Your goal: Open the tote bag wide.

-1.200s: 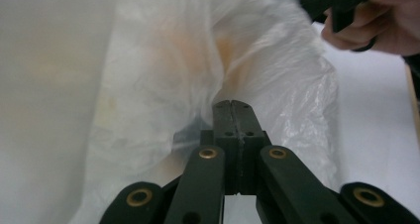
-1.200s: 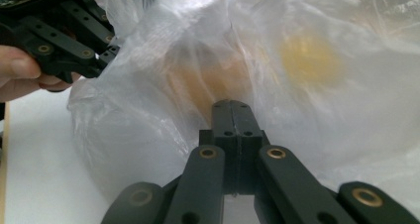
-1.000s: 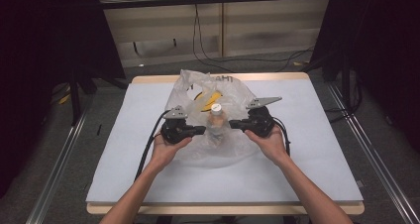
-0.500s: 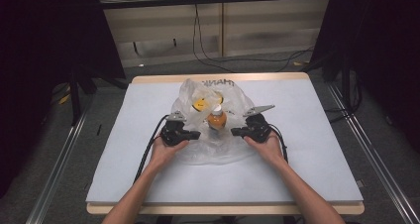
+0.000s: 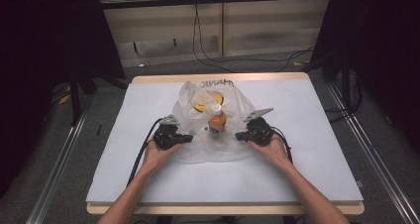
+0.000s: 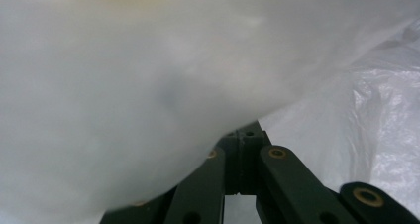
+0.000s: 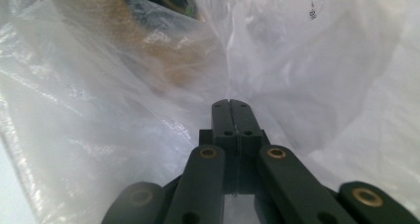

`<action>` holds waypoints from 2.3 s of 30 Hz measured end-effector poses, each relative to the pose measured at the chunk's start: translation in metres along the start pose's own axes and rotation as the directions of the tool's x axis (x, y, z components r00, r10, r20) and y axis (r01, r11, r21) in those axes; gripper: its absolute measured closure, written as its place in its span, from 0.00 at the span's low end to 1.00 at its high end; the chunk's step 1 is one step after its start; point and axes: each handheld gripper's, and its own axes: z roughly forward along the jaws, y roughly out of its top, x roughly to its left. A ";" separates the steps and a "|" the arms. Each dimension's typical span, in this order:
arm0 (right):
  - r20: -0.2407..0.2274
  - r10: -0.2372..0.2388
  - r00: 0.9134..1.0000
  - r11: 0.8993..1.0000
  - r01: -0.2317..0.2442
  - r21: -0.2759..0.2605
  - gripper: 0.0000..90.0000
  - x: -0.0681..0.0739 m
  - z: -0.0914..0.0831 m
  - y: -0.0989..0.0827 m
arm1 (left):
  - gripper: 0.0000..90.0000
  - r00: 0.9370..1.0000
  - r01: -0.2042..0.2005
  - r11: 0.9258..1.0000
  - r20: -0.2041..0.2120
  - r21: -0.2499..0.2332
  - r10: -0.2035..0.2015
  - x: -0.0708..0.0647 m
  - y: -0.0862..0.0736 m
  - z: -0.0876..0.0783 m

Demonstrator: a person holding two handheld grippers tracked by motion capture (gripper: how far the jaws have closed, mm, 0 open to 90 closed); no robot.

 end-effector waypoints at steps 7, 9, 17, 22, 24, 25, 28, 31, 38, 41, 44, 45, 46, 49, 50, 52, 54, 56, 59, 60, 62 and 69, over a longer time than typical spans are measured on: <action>-0.053 0.030 0.998 0.988 -0.037 -0.147 1.00 0.002 -0.025 0.007 | 1.00 0.998 -0.034 0.989 0.044 -0.141 0.041 -0.023 0.016 -0.027; -0.061 0.028 0.998 0.985 -0.038 -0.169 1.00 0.005 -0.033 0.008 | 1.00 0.997 -0.051 0.987 0.051 -0.154 0.060 -0.031 0.017 -0.033; -0.080 0.026 0.996 0.963 -0.046 -0.265 1.00 0.009 -0.065 0.015 | 1.00 0.984 -0.117 0.953 0.096 -0.280 0.149 -0.061 0.043 -0.060; -0.073 0.020 0.997 0.951 -0.041 -0.306 1.00 0.006 -0.076 0.027 | 1.00 0.978 -0.145 0.928 0.092 -0.343 0.187 -0.066 0.069 -0.071; -0.063 0.014 0.998 0.941 -0.035 -0.336 1.00 0.005 -0.082 0.036 | 1.00 0.978 -0.139 0.916 0.092 -0.376 0.187 -0.064 0.081 -0.074; -0.068 0.017 0.998 0.935 -0.040 -0.352 1.00 0.004 -0.085 0.041 | 1.00 0.978 -0.149 0.913 0.079 -0.379 0.192 -0.063 0.087 -0.076; -0.072 0.011 0.997 0.932 -0.037 -0.361 1.00 0.001 -0.085 0.053 | 1.00 0.980 -0.148 0.914 0.066 -0.377 0.186 -0.056 0.102 -0.071; -0.075 0.014 0.997 0.934 -0.040 -0.354 1.00 -0.003 -0.081 0.060 | 1.00 0.986 -0.139 0.921 0.036 -0.364 0.163 -0.047 0.108 -0.065; -0.072 0.063 0.995 0.954 -0.081 -0.290 1.00 -0.025 -0.040 0.067 | 1.00 0.999 -0.026 0.976 -0.032 -0.215 0.019 0.000 0.099 -0.017; -0.075 0.078 0.994 0.964 -0.095 -0.248 1.00 -0.030 -0.022 0.062 | 1.00 0.999 -0.021 0.990 -0.049 -0.139 0.014 0.005 0.090 0.000; -0.062 0.093 0.994 0.975 -0.103 -0.196 1.00 -0.037 -0.007 0.054 | 1.00 0.998 -0.038 0.997 -0.061 -0.059 0.035 0.007 0.078 0.016; -0.050 0.097 0.994 0.979 -0.104 -0.177 1.00 -0.038 -0.003 0.050 | 1.00 0.997 -0.043 0.998 -0.059 -0.036 0.040 0.008 0.074 0.019; -0.043 0.094 0.995 0.982 -0.100 -0.159 1.00 -0.040 0.000 0.047 | 1.00 0.998 -0.040 0.999 -0.056 -0.015 0.040 0.010 0.070 0.021; -0.034 0.095 0.995 0.989 -0.098 -0.110 1.00 -0.046 0.006 0.038 | 1.00 0.997 -0.032 0.999 -0.068 0.026 0.033 0.014 0.056 0.022; -0.039 0.091 0.995 0.991 -0.094 -0.090 1.00 -0.047 0.006 0.034 | 1.00 0.997 -0.032 0.999 -0.070 0.023 0.034 0.015 0.051 0.022; -0.034 0.087 0.996 0.994 -0.089 -0.058 1.00 -0.050 0.008 0.028 | 1.00 0.996 -0.032 0.998 -0.082 0.050 0.036 0.017 0.043 0.020; -0.018 0.088 0.996 0.996 -0.088 -0.031 1.00 -0.053 0.008 0.021 | 1.00 0.995 -0.036 0.997 -0.087 0.068 0.042 0.019 0.034 0.017; -0.004 0.085 0.996 0.996 -0.085 -0.003 1.00 -0.055 0.006 0.016 | 1.00 0.992 -0.047 0.993 -0.108 0.112 0.059 0.021 0.026 0.012; 0.002 0.080 0.997 0.997 -0.080 -0.001 1.00 -0.059 -0.002 0.007 | 1.00 0.993 -0.028 0.995 -0.113 0.099 0.039 0.028 0.014 -0.001; 0.009 0.091 0.996 0.996 -0.091 -0.003 1.00 -0.061 -0.005 0.004 | 1.00 0.992 -0.022 0.995 -0.124 0.099 0.034 0.031 0.012 -0.005; 0.008 0.098 0.995 0.995 -0.098 -0.010 1.00 -0.065 -0.011 -0.001 | 1.00 0.990 -0.013 0.994 -0.137 0.109 0.028 0.036 0.007 -0.014; 0.054 0.073 0.996 0.996 -0.075 0.038 1.00 -0.069 -0.027 -0.010 | 1.00 0.984 -0.026 0.989 -0.172 0.147 0.052 0.042 -0.002 -0.033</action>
